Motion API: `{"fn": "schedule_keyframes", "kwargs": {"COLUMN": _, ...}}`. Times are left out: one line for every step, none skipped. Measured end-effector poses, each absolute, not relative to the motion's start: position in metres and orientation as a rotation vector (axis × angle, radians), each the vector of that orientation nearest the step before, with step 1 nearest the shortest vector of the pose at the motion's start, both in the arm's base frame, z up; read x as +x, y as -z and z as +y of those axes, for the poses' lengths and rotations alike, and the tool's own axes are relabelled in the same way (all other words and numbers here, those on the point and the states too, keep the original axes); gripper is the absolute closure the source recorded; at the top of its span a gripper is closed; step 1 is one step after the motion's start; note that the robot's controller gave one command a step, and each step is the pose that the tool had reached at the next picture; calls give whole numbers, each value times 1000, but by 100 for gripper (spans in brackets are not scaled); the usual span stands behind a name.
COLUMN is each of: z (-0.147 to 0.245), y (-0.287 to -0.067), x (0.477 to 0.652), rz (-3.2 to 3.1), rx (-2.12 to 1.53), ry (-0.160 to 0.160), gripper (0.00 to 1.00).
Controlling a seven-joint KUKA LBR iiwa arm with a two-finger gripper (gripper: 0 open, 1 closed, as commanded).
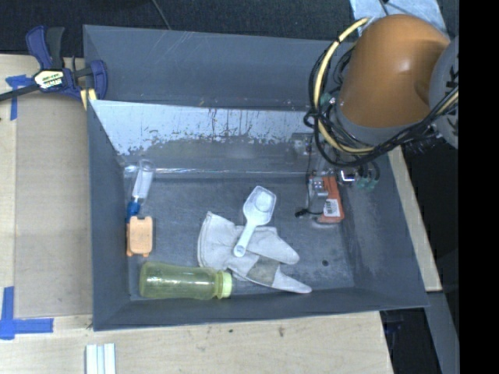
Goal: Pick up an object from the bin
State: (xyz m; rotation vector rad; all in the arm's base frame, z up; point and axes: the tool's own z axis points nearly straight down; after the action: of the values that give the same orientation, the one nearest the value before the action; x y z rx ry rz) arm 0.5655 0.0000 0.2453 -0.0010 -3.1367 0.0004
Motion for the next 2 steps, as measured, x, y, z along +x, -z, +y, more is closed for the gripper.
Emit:
{"fn": "schedule_keyframes", "kwargs": {"z": 0, "y": -250, "x": 567, "rz": -3145, "rx": -1, "ry": 0, "gripper": 0}}
{"fn": "schedule_keyframes", "kwargs": {"z": 13, "y": -208, "x": 574, "rz": -3154, "rx": 29, "ry": -1, "gripper": 0}}
